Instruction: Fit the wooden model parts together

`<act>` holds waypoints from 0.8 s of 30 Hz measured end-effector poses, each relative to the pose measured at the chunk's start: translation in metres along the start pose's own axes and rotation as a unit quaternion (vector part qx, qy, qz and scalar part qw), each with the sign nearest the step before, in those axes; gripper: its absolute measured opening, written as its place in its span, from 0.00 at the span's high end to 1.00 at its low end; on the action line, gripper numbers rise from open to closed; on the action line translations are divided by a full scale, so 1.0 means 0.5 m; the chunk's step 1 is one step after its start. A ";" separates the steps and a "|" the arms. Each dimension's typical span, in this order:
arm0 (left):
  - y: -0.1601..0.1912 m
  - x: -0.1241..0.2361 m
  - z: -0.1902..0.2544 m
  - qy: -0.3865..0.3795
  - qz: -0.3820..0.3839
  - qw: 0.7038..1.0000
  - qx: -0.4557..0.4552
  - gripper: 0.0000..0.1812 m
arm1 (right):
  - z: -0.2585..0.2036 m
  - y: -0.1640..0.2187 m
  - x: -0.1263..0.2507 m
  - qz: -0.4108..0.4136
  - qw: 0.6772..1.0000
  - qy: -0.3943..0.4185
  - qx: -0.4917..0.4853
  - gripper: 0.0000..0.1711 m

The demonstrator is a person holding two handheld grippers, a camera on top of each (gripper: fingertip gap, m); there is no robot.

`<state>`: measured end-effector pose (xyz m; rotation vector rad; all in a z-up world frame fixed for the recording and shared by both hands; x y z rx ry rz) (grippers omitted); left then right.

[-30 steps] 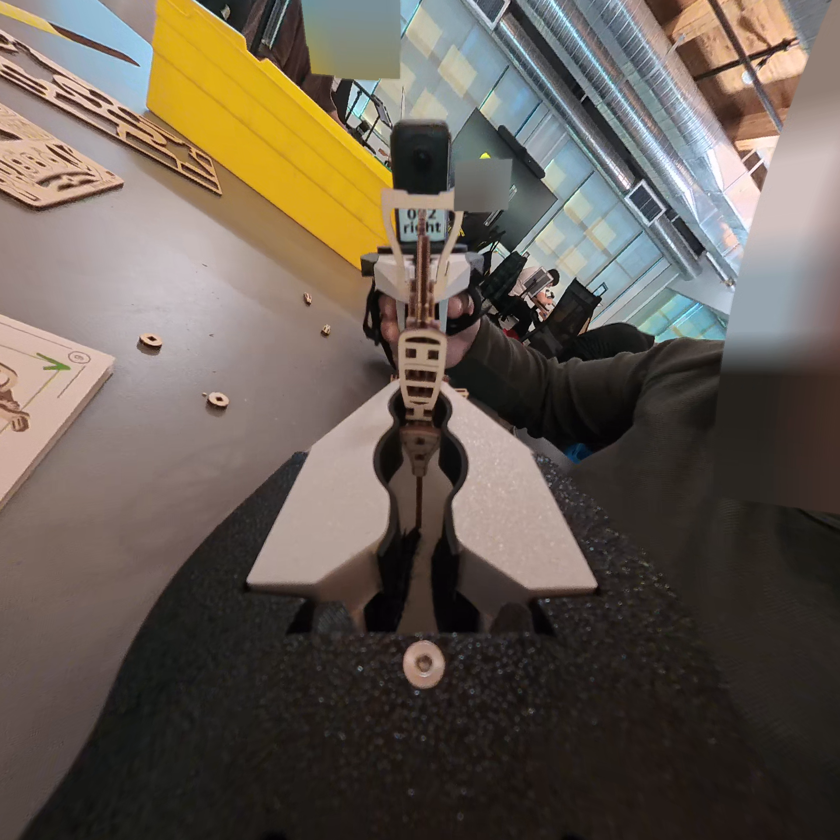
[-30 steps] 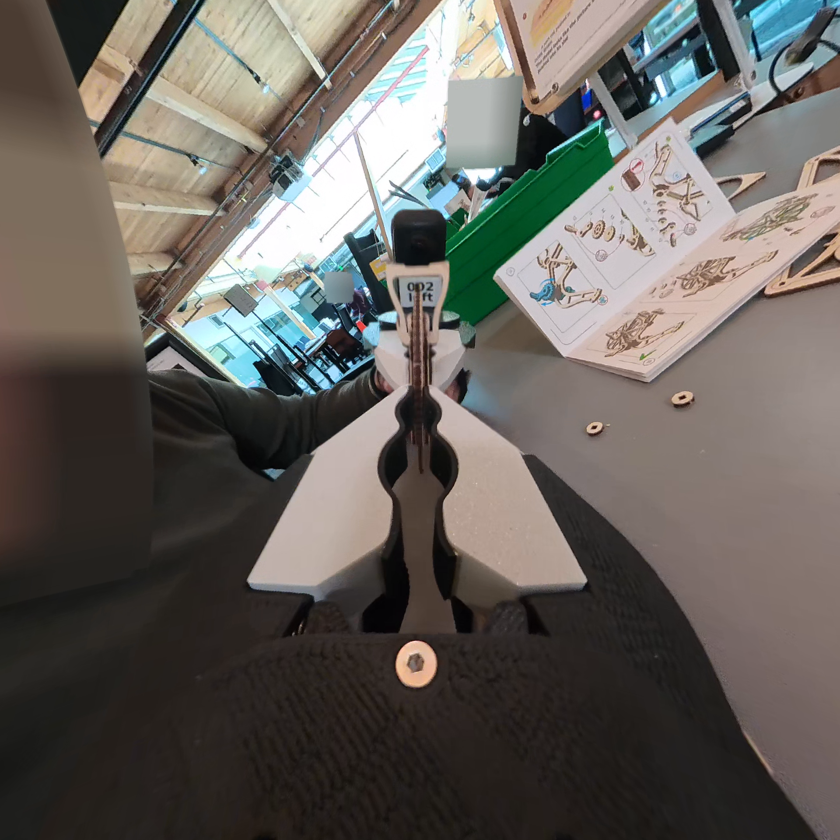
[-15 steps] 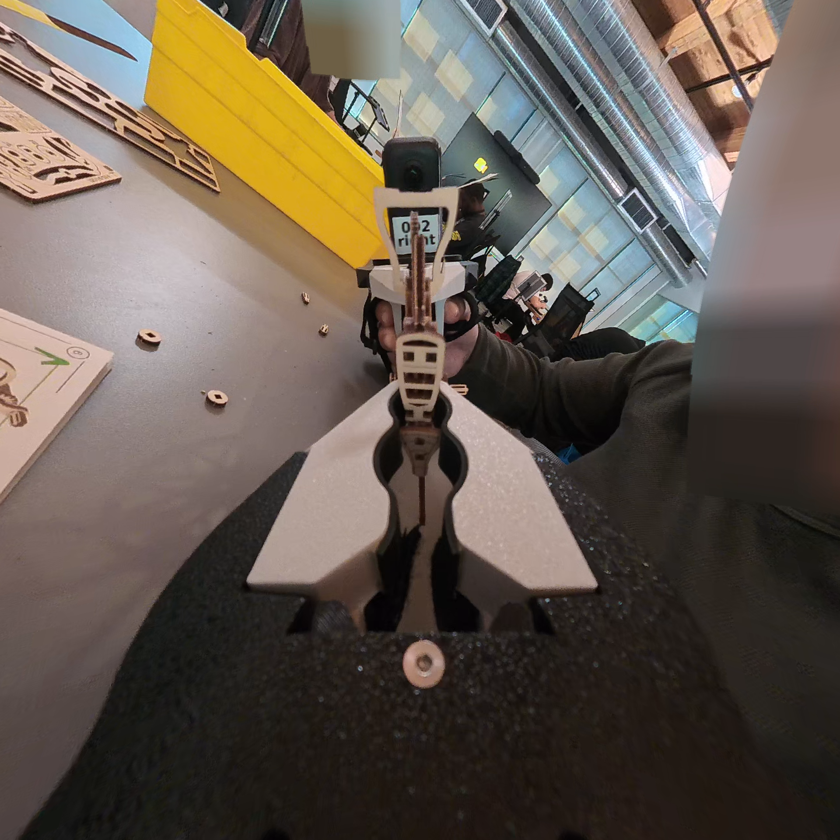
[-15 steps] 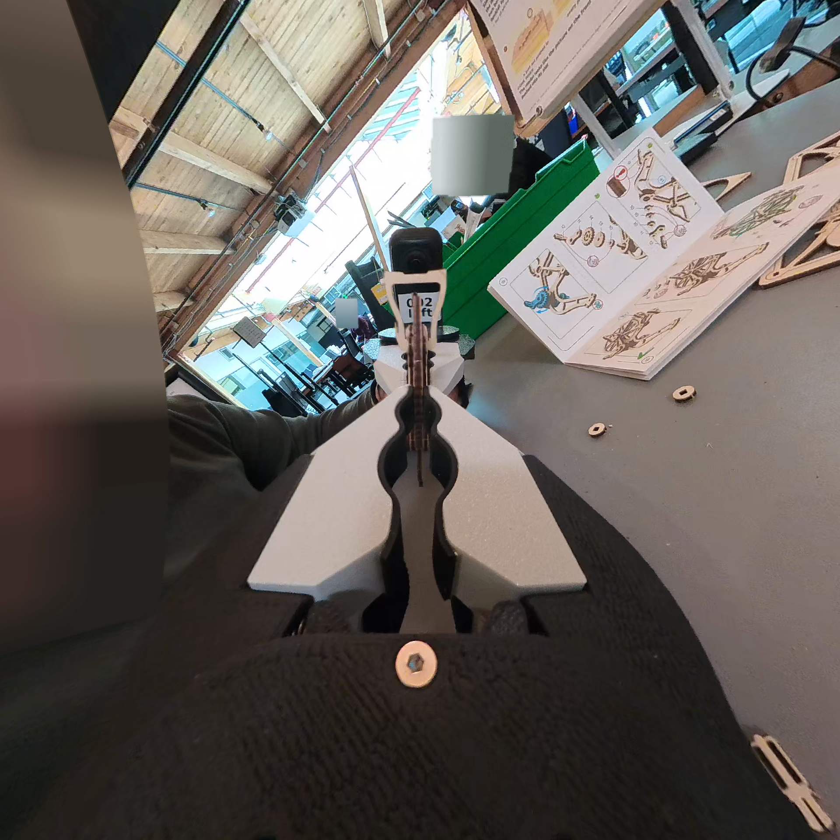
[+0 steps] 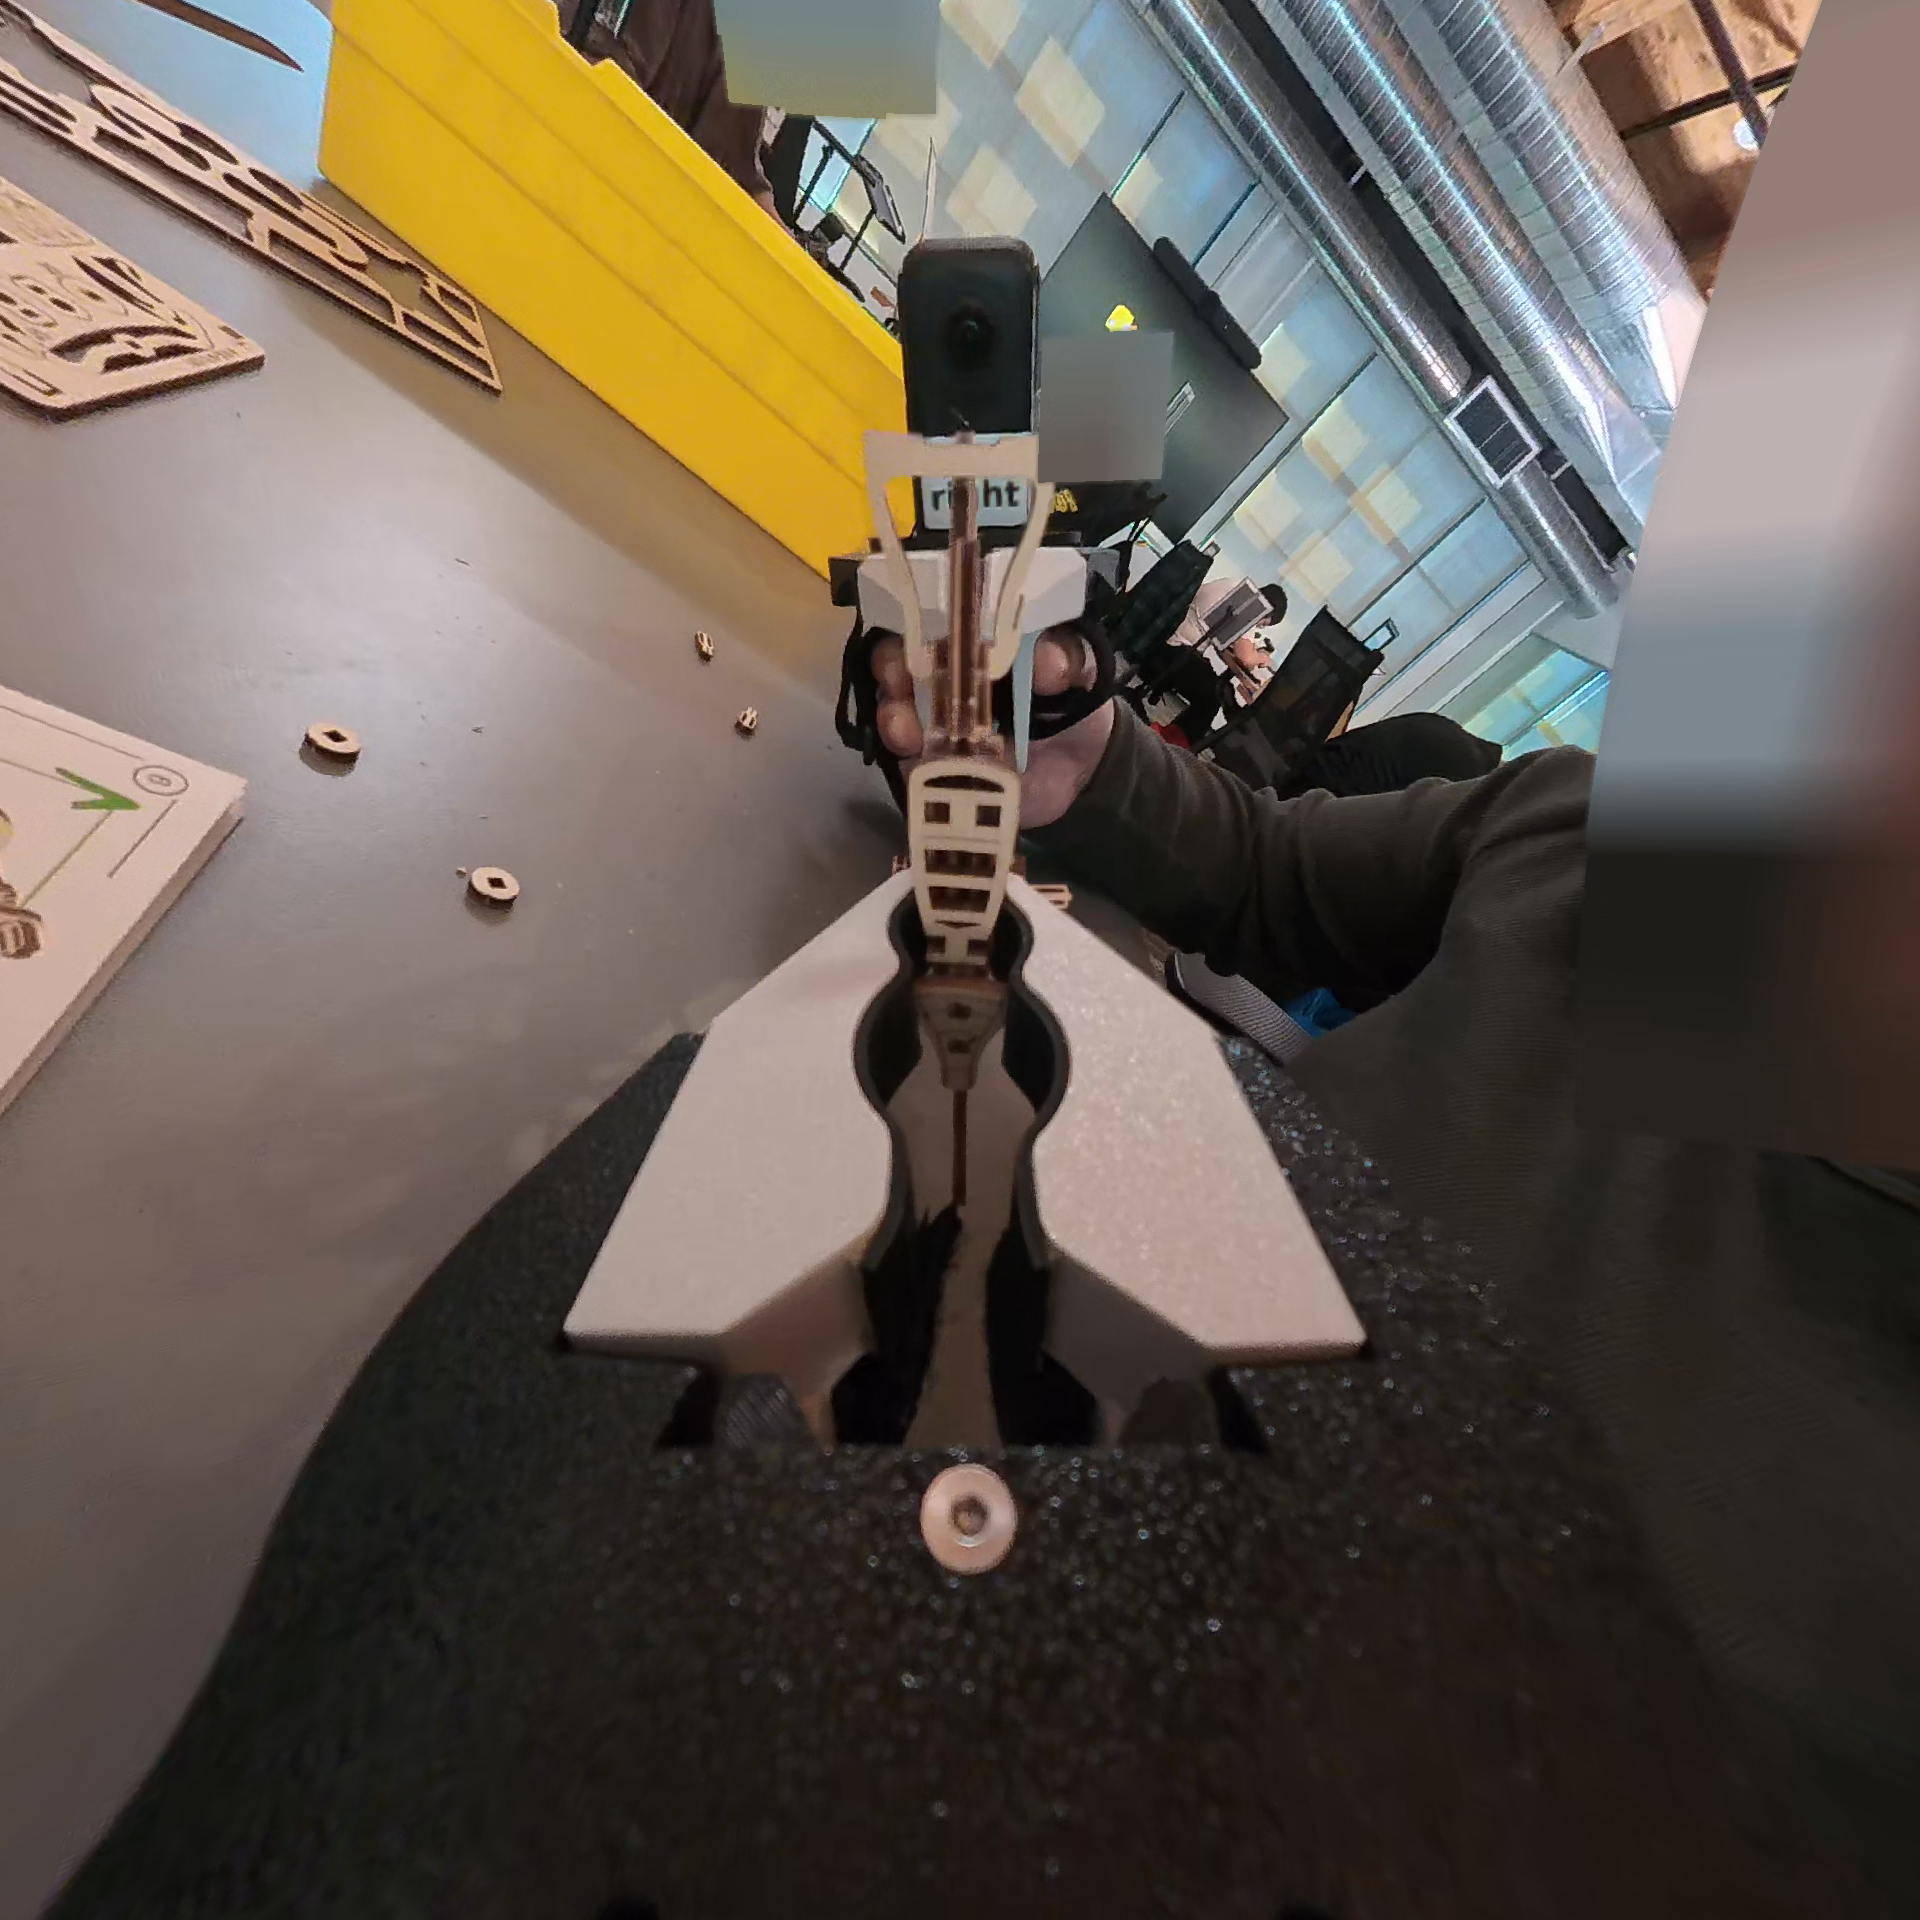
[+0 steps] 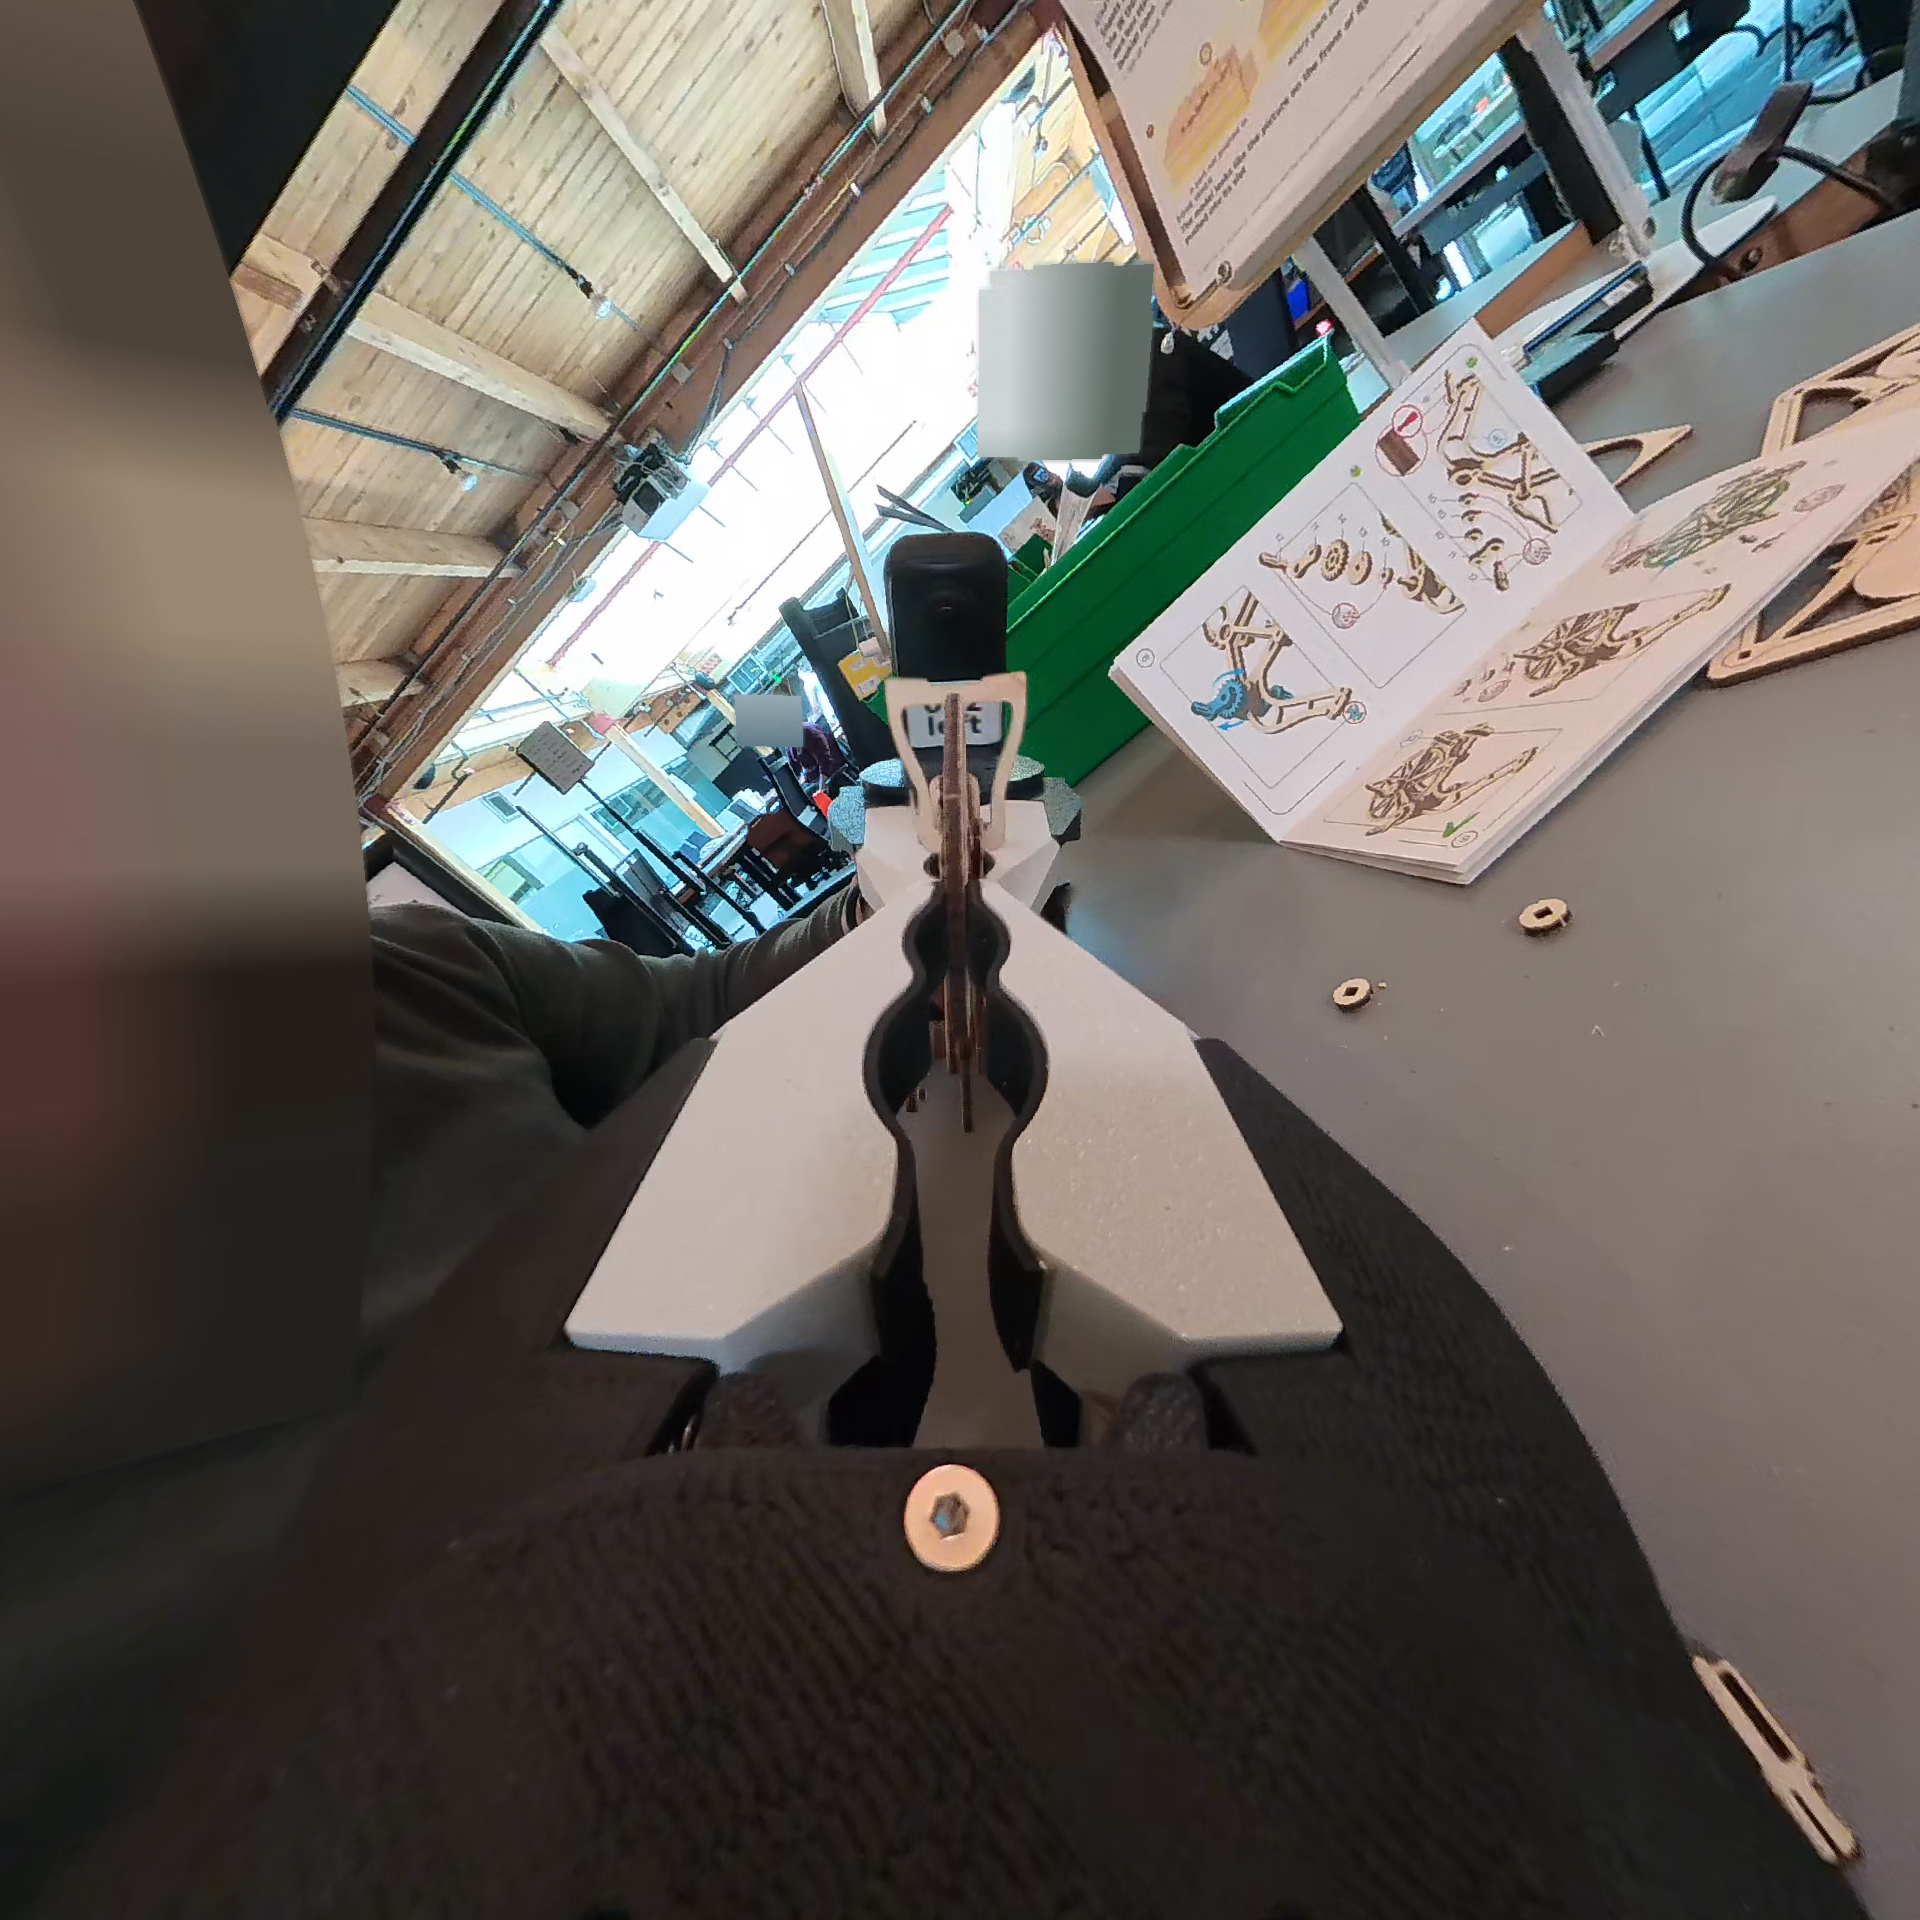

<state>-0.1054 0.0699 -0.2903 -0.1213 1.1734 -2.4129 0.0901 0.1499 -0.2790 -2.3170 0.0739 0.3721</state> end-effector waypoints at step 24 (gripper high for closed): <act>-0.002 -0.001 -0.005 -0.005 -0.002 1.000 0.014 0.96 | 0.004 -0.001 0.002 -0.008 1.000 0.012 0.011 1.00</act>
Point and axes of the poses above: each gripper's, where its closed fingertips meet, x back along the fingers, y out of its underside, z = x × y across the jaws, the point moved 9 cm from there along x, back along the fingers, and after that the axes turned 13 degrees about z, right-handed, at the moved point
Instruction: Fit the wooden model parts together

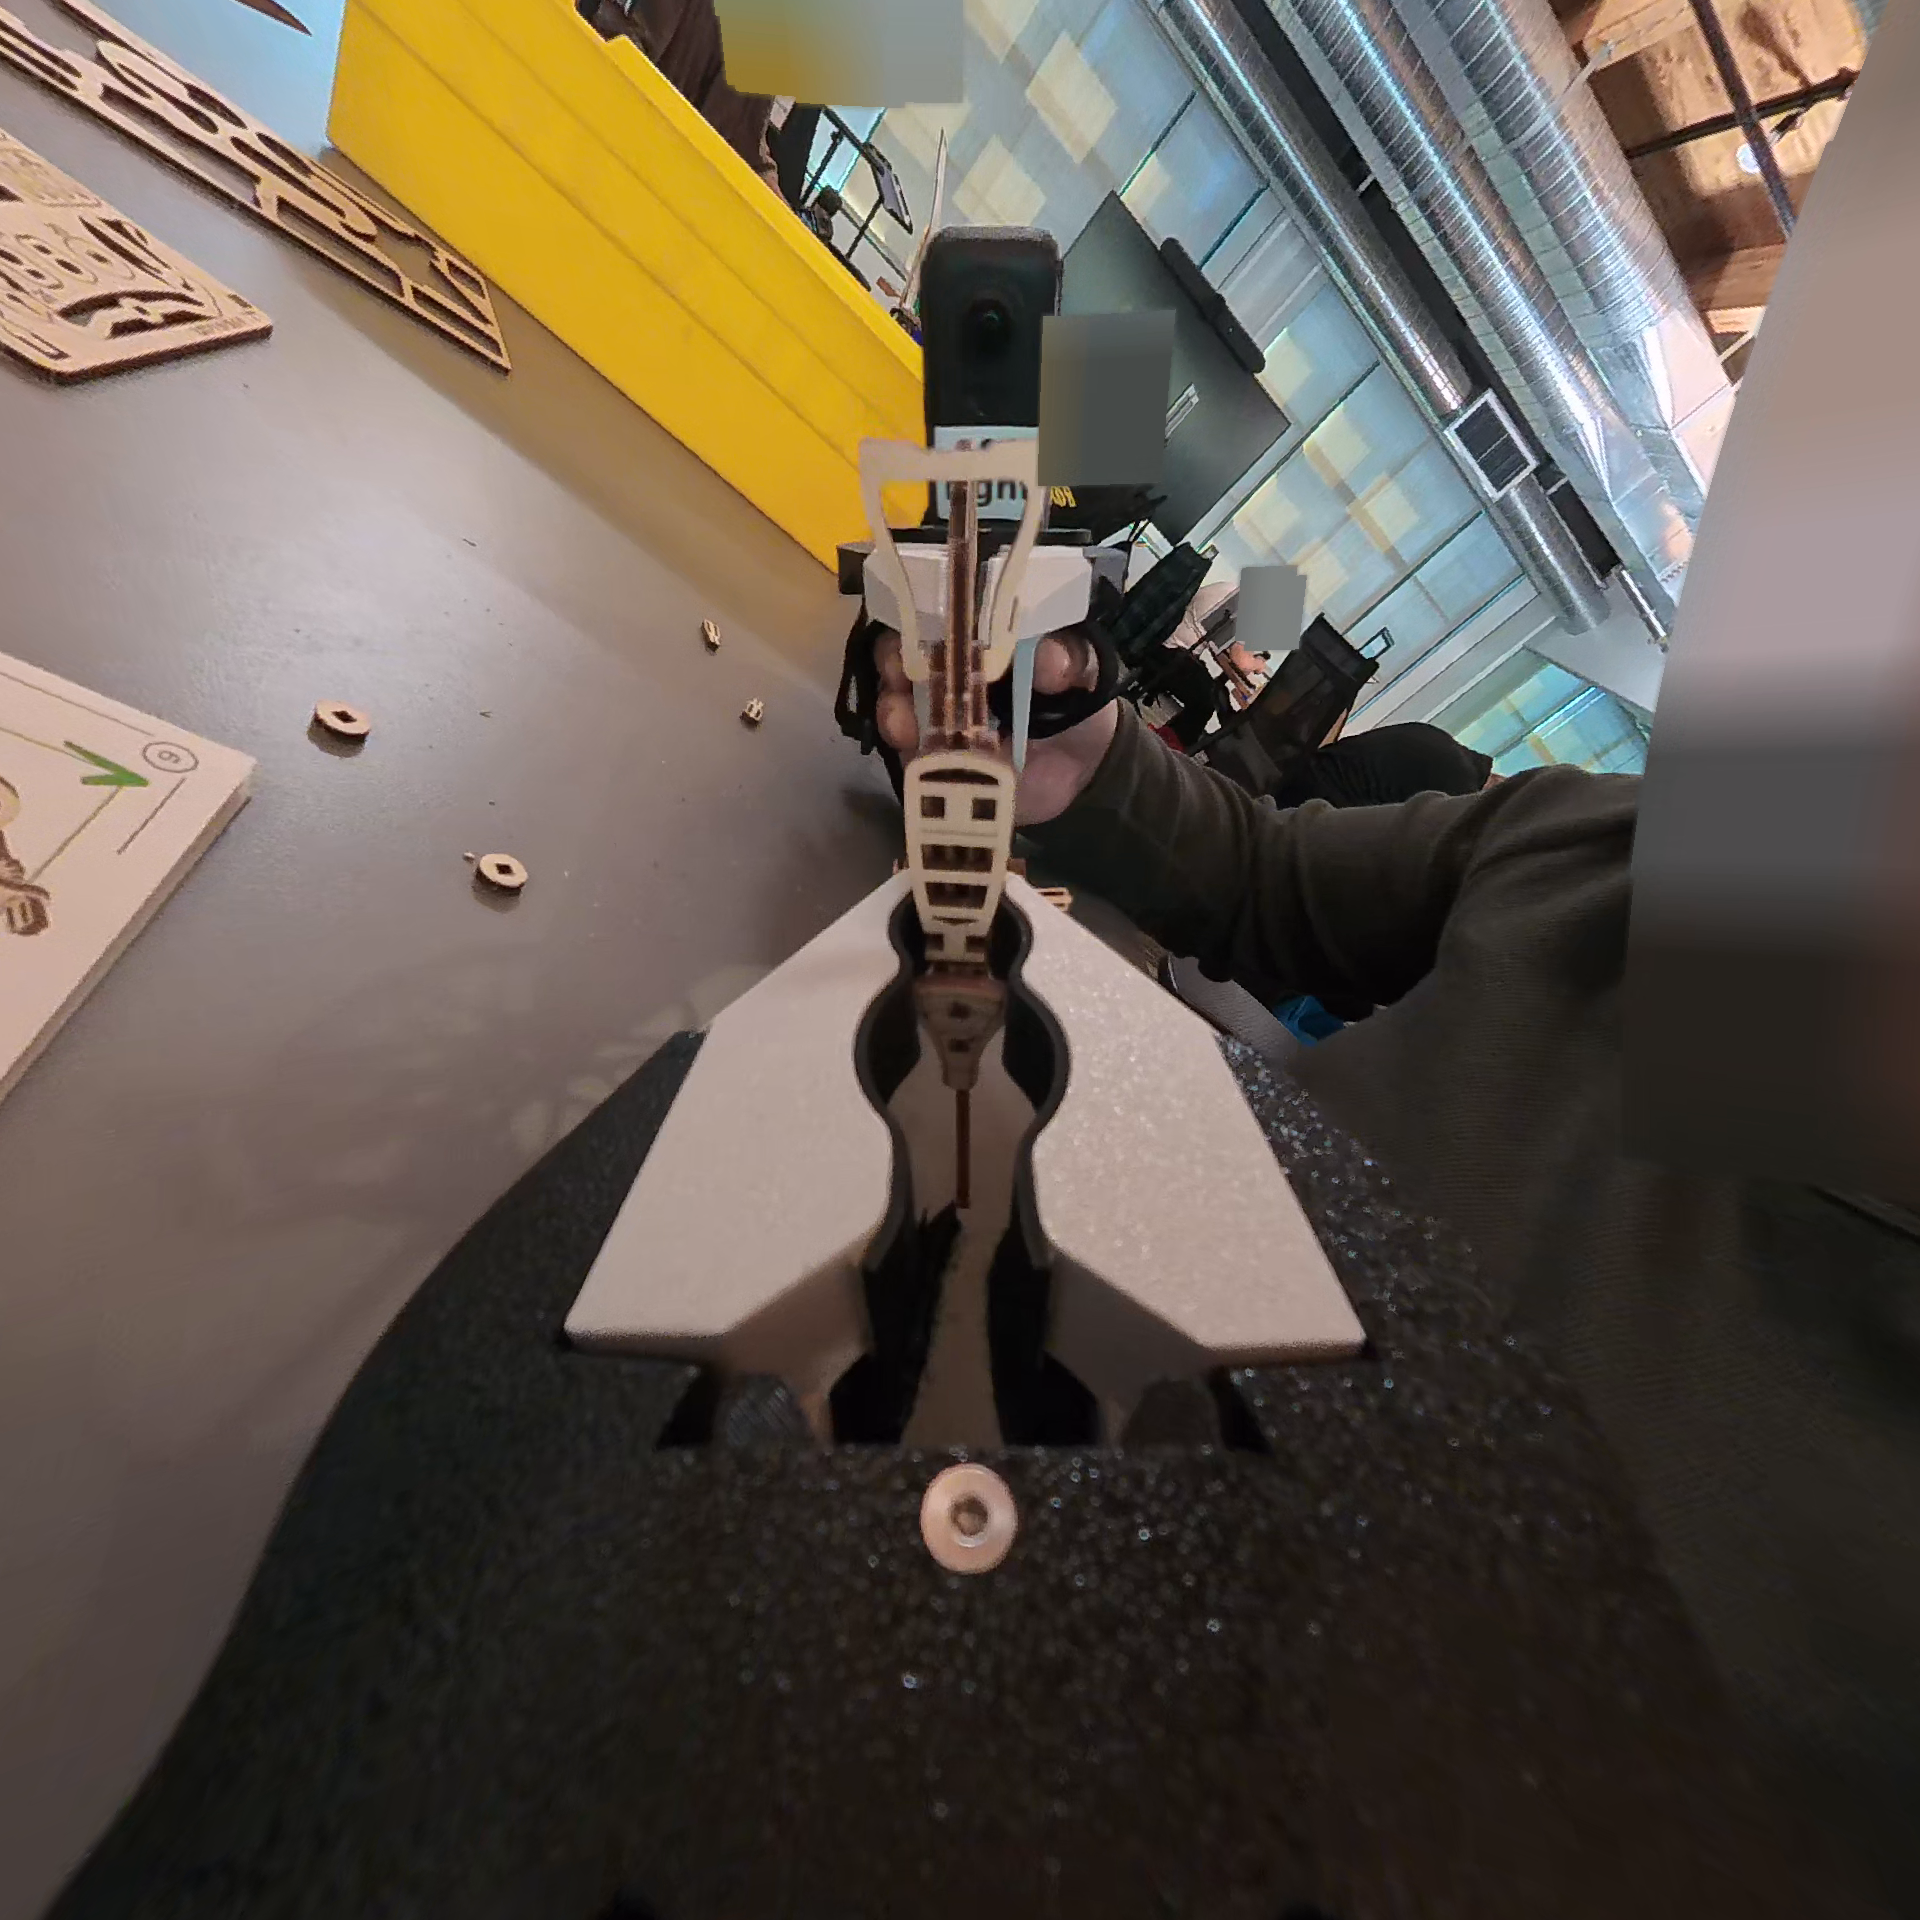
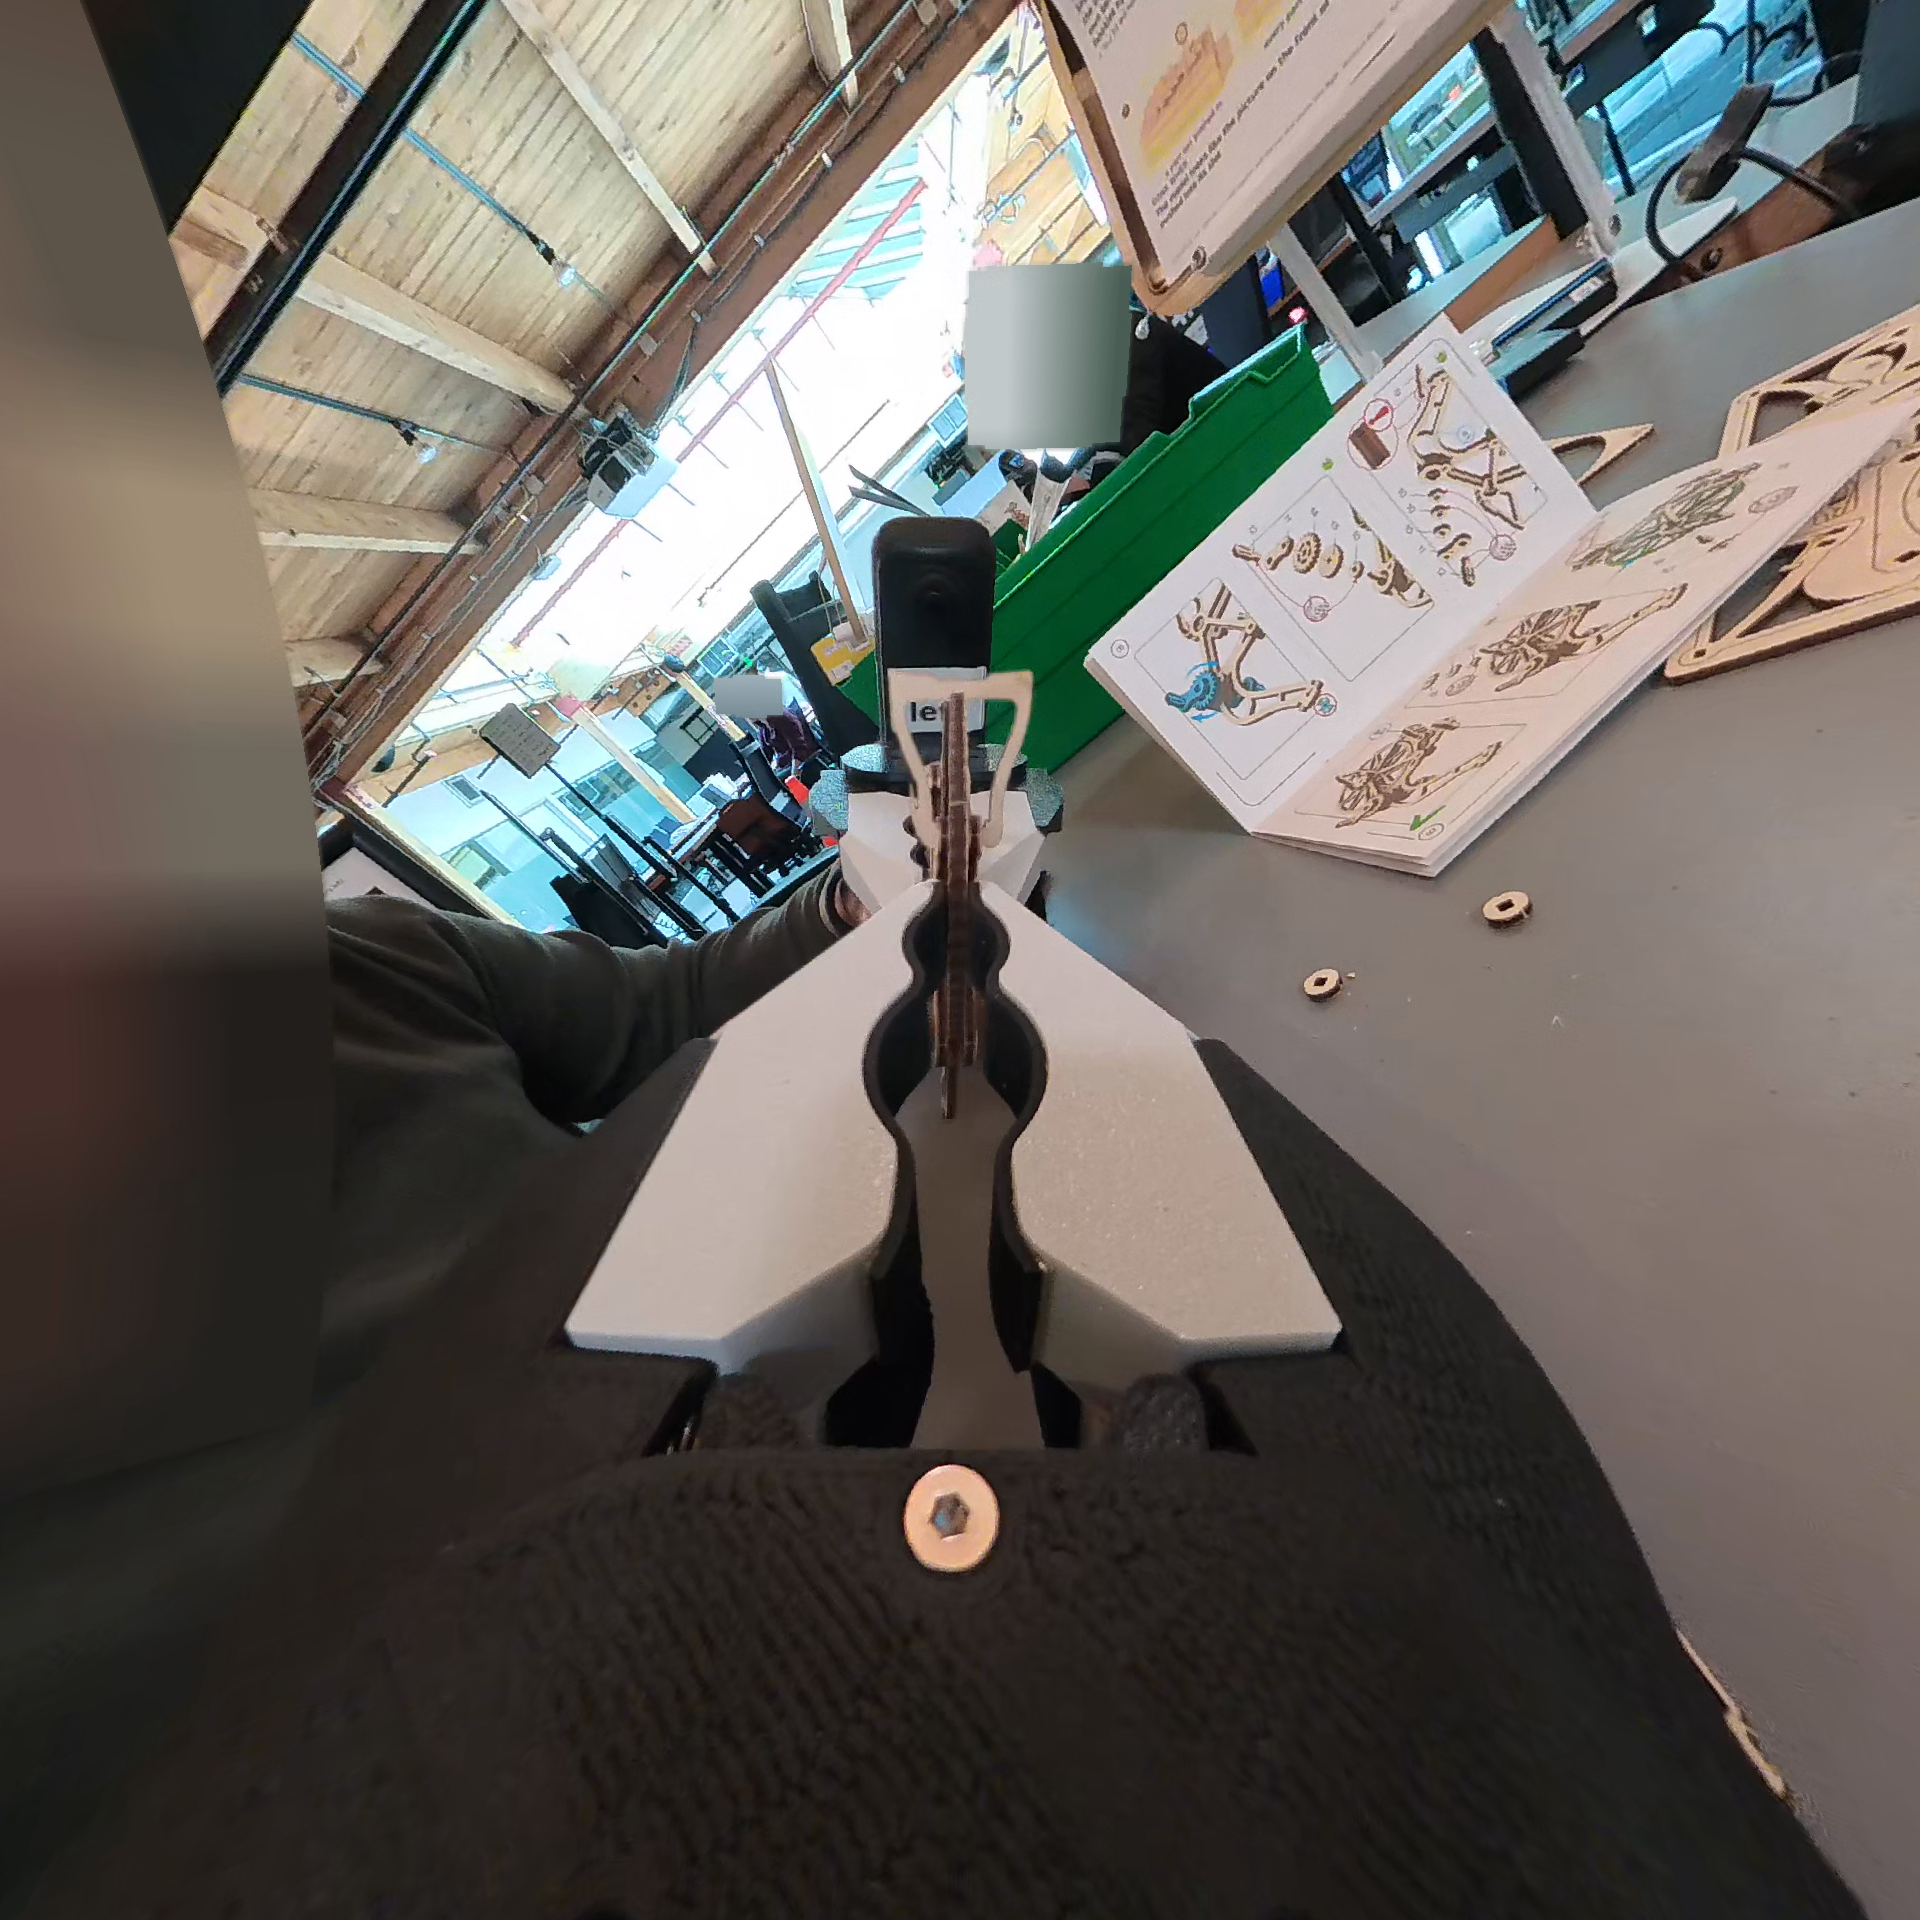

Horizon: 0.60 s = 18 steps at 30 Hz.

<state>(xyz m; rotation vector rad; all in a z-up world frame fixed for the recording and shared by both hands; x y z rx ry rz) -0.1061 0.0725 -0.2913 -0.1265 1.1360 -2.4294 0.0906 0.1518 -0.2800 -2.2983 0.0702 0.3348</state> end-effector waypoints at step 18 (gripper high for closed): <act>-0.009 -0.003 0.003 0.030 0.047 0.998 0.017 0.79 | 0.003 0.003 -0.010 0.070 0.996 -0.027 -0.050 1.00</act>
Point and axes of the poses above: each gripper's, where its closed fingertips meet, x back along the fingers, y out of its underside, z = x × y across the jaws, the point moved 9 cm from there along x, back along the fingers, and after that the axes turned 13 degrees about z, right-handed, at the moved point
